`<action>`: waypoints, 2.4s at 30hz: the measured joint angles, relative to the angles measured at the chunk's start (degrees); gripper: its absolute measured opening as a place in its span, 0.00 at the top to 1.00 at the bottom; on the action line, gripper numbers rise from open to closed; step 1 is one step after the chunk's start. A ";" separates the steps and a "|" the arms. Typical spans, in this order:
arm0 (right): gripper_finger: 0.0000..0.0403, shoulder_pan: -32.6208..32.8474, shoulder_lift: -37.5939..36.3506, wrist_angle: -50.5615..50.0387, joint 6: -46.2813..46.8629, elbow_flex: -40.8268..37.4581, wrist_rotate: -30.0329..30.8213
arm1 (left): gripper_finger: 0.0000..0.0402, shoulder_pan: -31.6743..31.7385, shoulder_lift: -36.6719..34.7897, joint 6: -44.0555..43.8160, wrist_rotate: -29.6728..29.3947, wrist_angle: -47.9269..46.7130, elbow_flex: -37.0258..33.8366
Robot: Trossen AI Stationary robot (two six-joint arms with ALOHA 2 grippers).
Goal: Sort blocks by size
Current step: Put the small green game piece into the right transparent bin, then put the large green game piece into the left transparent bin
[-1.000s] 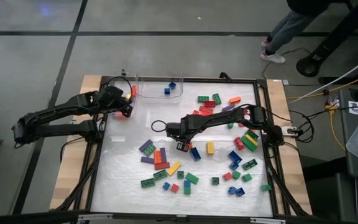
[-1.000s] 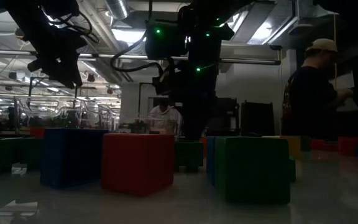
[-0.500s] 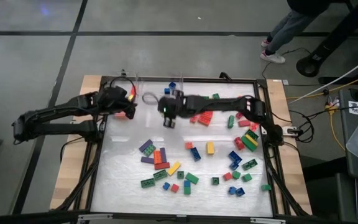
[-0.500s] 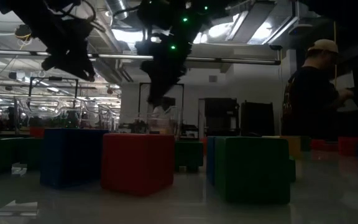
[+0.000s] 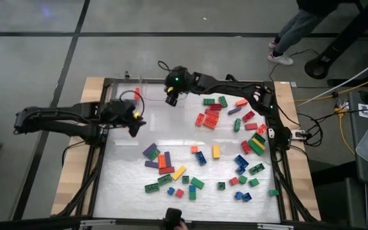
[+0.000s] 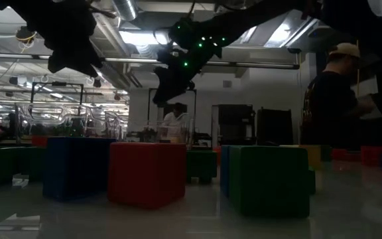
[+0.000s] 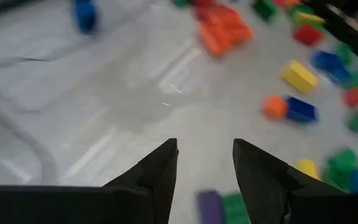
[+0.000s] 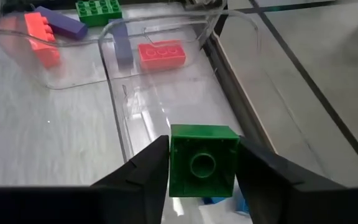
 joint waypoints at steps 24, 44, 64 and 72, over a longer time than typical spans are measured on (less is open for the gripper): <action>0.40 -0.11 0.05 -4.01 2.97 -0.02 -1.40 | 0.64 -29.27 20.21 -3.16 1.86 19.02 -5.09; 0.40 4.81 -0.38 -23.34 1.23 11.26 -2.28 | 0.45 -28.67 29.97 0.03 -6.62 19.35 -5.12; 0.40 14.92 -0.38 -31.29 1.44 11.47 -2.12 | 0.40 -28.72 42.11 0.26 -11.64 22.01 -4.85; 0.40 22.21 -0.38 -38.37 1.48 11.45 -2.10 | 0.54 -28.69 42.23 1.58 -11.61 22.16 -4.96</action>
